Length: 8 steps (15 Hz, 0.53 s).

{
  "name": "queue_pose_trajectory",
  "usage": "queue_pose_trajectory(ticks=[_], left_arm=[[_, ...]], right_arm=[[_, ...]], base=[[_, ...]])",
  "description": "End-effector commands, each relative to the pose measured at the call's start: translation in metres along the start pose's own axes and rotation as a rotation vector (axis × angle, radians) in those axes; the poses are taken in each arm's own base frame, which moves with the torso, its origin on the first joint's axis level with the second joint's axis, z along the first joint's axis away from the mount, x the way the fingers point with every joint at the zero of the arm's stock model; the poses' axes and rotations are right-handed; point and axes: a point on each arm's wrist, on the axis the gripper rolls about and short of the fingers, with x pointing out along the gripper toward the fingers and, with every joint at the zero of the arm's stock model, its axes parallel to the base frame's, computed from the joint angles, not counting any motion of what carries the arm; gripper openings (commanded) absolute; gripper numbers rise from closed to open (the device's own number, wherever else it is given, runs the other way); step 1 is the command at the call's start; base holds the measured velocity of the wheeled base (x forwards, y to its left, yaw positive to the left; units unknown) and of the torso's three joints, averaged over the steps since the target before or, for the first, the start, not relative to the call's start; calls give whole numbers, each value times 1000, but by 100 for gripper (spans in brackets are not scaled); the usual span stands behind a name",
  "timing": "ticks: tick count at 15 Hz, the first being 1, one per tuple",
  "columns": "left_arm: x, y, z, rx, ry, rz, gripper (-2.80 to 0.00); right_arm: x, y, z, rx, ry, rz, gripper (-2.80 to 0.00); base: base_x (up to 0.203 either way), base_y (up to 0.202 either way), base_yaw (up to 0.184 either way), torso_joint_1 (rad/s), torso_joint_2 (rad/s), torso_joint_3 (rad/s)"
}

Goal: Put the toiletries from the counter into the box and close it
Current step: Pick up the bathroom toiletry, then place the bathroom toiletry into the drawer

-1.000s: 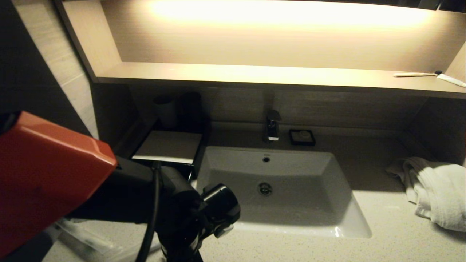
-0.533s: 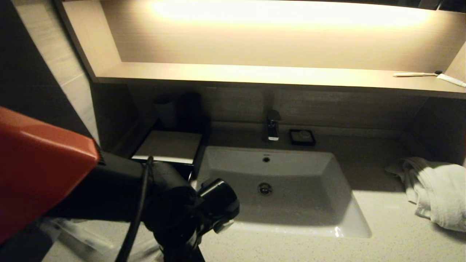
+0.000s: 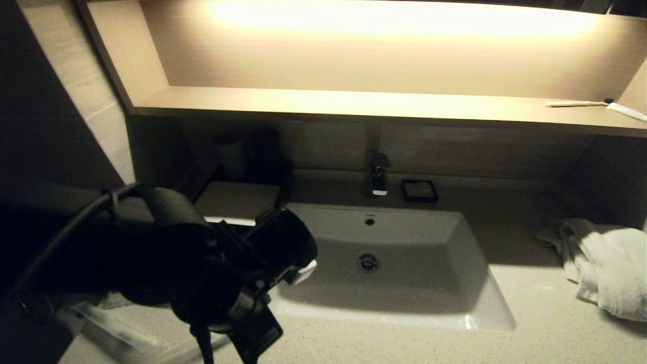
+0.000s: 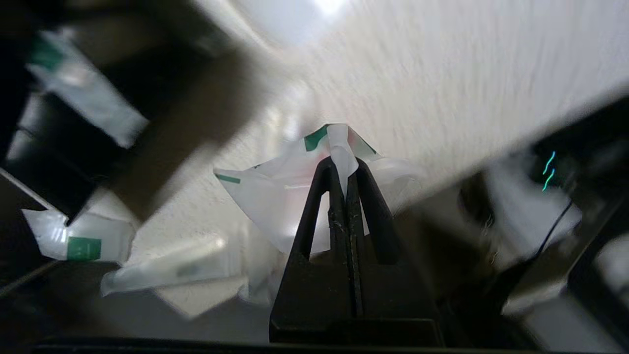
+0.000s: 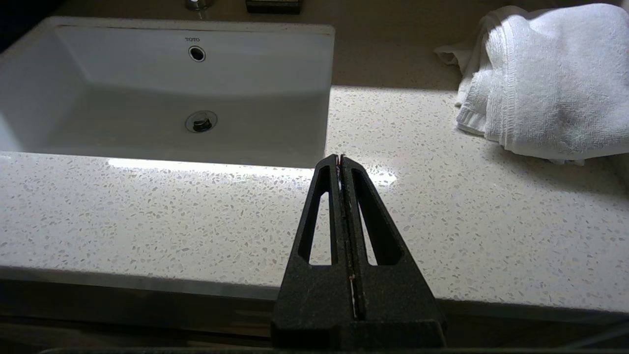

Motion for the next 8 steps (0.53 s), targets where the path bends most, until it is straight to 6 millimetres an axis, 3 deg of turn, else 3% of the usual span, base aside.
queue_pose_trajectory(ticks=[1, 8], left_arm=[[-11, 17, 9, -129, -89, 25, -280], [23, 69, 22, -434, -161, 102, -280]], right_arm=[[0, 0, 0, 0, 0, 1, -280], [0, 0, 0, 0, 0, 1, -280]], base=[[0, 0, 0, 0, 0, 0], [0, 0, 0, 0, 0, 0]])
